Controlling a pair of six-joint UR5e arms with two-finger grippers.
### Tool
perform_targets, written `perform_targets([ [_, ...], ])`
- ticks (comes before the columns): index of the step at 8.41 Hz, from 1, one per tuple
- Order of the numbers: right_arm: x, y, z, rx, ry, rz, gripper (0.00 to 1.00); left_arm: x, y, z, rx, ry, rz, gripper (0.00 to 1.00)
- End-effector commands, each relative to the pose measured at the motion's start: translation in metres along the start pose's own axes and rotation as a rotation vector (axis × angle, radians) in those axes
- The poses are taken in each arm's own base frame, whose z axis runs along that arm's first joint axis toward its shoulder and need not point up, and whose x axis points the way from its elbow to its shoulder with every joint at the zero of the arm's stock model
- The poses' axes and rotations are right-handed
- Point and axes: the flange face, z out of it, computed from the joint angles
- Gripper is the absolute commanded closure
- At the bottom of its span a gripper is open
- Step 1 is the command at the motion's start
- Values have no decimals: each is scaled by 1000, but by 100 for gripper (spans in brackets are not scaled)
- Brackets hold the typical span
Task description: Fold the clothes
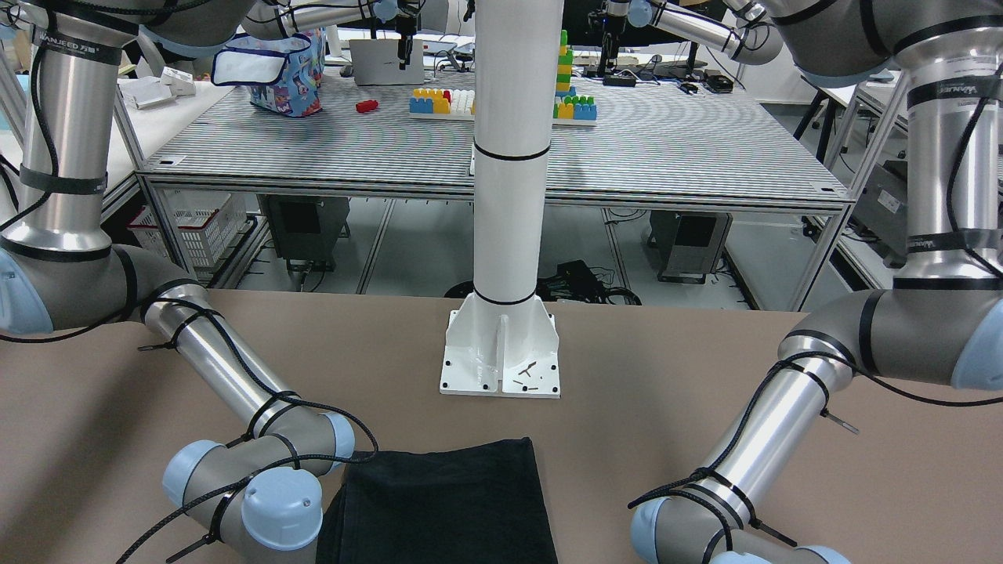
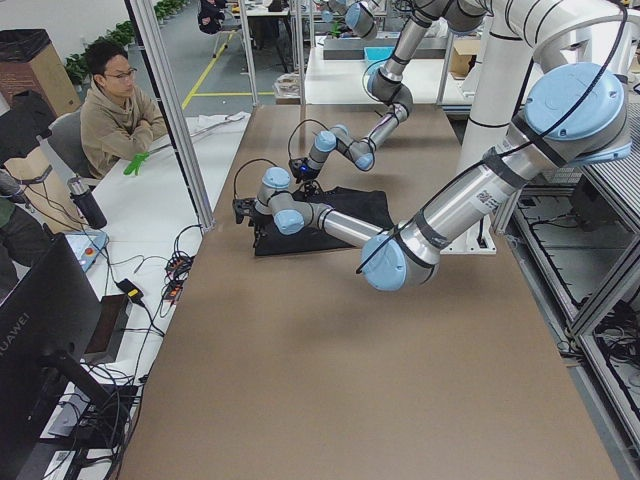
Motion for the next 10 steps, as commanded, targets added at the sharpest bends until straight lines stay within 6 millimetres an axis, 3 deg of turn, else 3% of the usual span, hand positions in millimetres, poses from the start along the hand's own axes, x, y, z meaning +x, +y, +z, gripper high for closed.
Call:
perform_targets([
  [1, -12, 0, -34, 30, -71, 196, 6, 3, 4, 0, -4, 3, -5, 0],
  [2, -35, 41, -47, 21, -127, 332, 6, 6, 4, -2, -2, 9, -5, 0],
  [3, -54, 75, -76, 17, -186, 380, 6, 7, 3, -6, 8, 15, -2, 0],
  [5, -71, 137, -112, -11, -255, 483, 6, 6, 3, -6, 14, 16, -2, 0],
  [6, -72, 162, -125, -24, -265, 622, 8, 6, 3, -9, 23, 21, 0, 0],
  [7, -85, 197, -122, -80, -265, 720, 9, 6, 3, -11, 29, 24, 0, 0],
  [9, -102, 230, -111, -80, -214, 928, 13, 7, 6, -10, 38, 22, 3, 0],
  [10, -128, 252, -111, -88, -213, 994, 24, 7, 7, -9, 37, 22, 3, 0],
])
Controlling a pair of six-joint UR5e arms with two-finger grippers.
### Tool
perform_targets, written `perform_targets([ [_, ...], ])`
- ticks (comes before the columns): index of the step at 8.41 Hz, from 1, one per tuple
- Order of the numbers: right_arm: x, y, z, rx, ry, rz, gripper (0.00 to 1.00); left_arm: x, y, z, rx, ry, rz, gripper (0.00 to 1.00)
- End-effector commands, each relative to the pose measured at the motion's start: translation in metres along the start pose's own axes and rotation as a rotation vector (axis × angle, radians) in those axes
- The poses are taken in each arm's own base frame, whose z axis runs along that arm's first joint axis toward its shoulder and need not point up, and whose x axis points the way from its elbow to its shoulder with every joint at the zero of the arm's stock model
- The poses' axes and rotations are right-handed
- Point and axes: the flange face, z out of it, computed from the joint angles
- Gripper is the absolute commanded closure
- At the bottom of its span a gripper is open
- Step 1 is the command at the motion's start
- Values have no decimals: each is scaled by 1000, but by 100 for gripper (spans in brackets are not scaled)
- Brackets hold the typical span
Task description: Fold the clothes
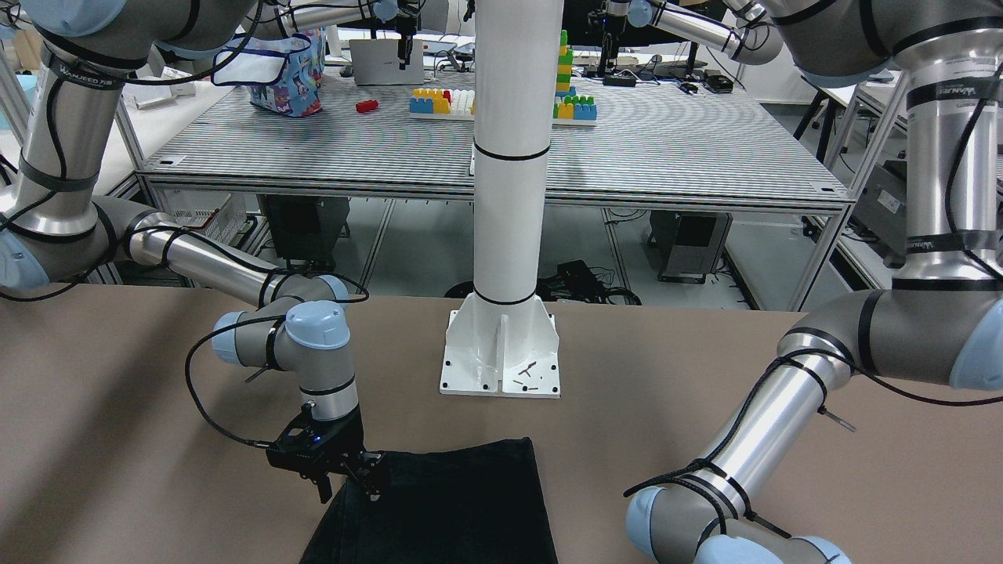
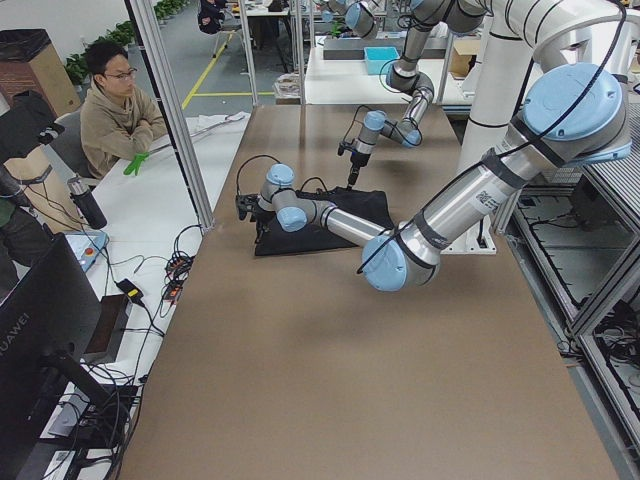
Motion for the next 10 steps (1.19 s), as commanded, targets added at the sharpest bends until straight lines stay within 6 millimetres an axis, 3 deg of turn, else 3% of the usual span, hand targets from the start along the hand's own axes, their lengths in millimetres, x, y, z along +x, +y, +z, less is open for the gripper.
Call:
perform_targets([
  [1, 11, 68, 13, 27, 10, 177, 35, 0, 2, 1, 7, -1, 2, 0],
  [4, 18, 71, 17, 26, 27, 165, 44, 0, 3, 1, 7, 0, 0, 0],
  [6, 25, 67, 7, 24, 28, 161, 45, 3, 11, 4, 9, 0, -13, 0],
  [10, 34, 74, 14, 23, 50, 148, 48, 5, 18, 7, 15, -3, -9, 0],
])
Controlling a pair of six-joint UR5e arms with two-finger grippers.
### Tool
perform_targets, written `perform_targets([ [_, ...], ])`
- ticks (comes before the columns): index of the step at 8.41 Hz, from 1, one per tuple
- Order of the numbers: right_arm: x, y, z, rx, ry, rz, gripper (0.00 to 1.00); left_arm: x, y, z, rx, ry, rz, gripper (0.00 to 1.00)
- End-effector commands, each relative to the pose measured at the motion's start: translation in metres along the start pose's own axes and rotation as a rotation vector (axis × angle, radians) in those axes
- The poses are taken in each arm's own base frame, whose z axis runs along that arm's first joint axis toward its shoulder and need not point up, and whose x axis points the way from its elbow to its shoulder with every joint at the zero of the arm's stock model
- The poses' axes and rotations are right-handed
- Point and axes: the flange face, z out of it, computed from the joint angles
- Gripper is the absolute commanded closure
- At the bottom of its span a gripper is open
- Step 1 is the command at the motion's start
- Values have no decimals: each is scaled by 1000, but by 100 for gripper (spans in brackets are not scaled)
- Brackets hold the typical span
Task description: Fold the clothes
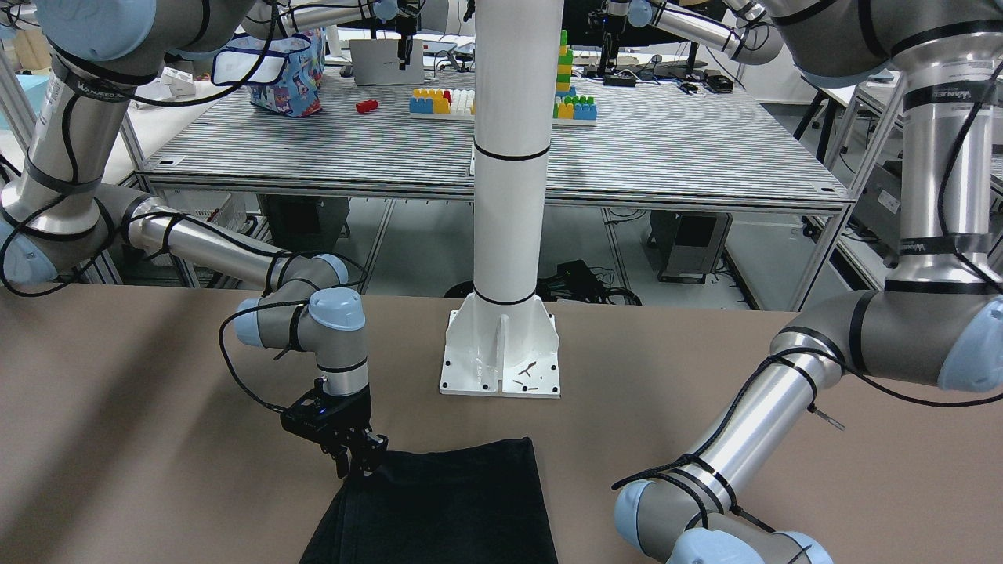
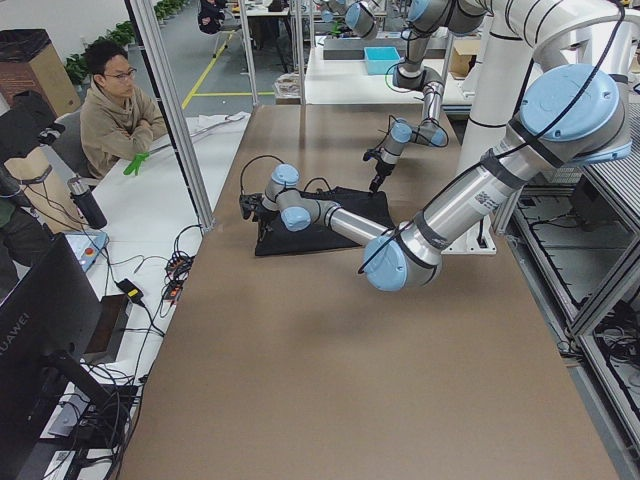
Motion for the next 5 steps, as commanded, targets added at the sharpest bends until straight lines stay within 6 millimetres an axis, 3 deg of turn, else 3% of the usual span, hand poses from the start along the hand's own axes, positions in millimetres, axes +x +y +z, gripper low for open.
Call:
perform_targets([
  [1, 3, 3, 3, -1, 8, -6, 56, 0, 1, 0, 0, 0, 0, 0],
  [3, 0, 4, 5, 1, 7, -4, 91, 3, 1, -1, 2, 2, 1, 0],
  [4, 1, 4, 6, 1, 9, -3, 99, 4, 1, -1, 2, 4, 1, 0],
  [5, 1, 4, 9, 0, 11, -3, 100, 5, 1, -2, 2, 5, 0, 0],
])
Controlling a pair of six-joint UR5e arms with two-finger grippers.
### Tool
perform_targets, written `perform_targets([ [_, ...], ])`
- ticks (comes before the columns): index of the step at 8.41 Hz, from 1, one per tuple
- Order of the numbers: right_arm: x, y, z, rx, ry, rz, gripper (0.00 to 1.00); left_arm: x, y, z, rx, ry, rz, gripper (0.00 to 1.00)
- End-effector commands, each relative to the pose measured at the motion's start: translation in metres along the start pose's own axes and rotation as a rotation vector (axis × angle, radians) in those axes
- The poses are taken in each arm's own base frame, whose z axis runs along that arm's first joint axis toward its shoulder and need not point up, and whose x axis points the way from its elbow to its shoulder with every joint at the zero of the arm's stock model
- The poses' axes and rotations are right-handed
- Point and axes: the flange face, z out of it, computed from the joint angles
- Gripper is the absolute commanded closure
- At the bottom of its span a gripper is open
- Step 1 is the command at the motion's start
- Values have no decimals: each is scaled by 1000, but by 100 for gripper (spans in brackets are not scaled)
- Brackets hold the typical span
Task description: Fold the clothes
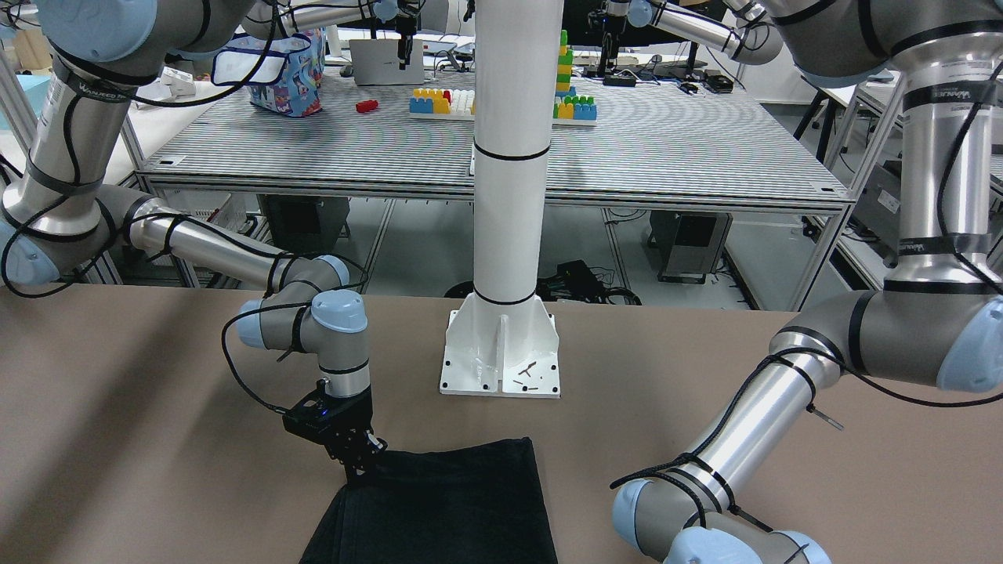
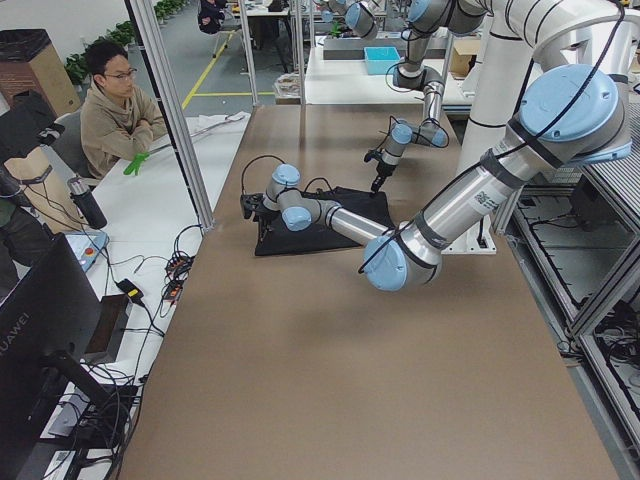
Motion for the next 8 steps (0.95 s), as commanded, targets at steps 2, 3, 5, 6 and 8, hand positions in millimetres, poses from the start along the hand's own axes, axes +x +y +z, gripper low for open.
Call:
perform_targets([
  [2, -3, 0, 0, -4, -9, 16, 100, 1, 0, 0, 2, 1, -13, 0],
  [3, -7, -1, -9, -8, -26, 21, 100, 1, -1, -1, 2, 1, -14, 0],
  [5, -22, 1, -31, -26, -68, 28, 100, 2, 3, -7, -1, 16, -9, 0],
  [6, -26, 2, -41, -35, -84, 31, 100, -8, 14, -14, -13, 34, -6, 0],
  [8, -29, 18, -55, -70, -105, 49, 100, -40, 36, -36, -31, 71, -18, 0],
])
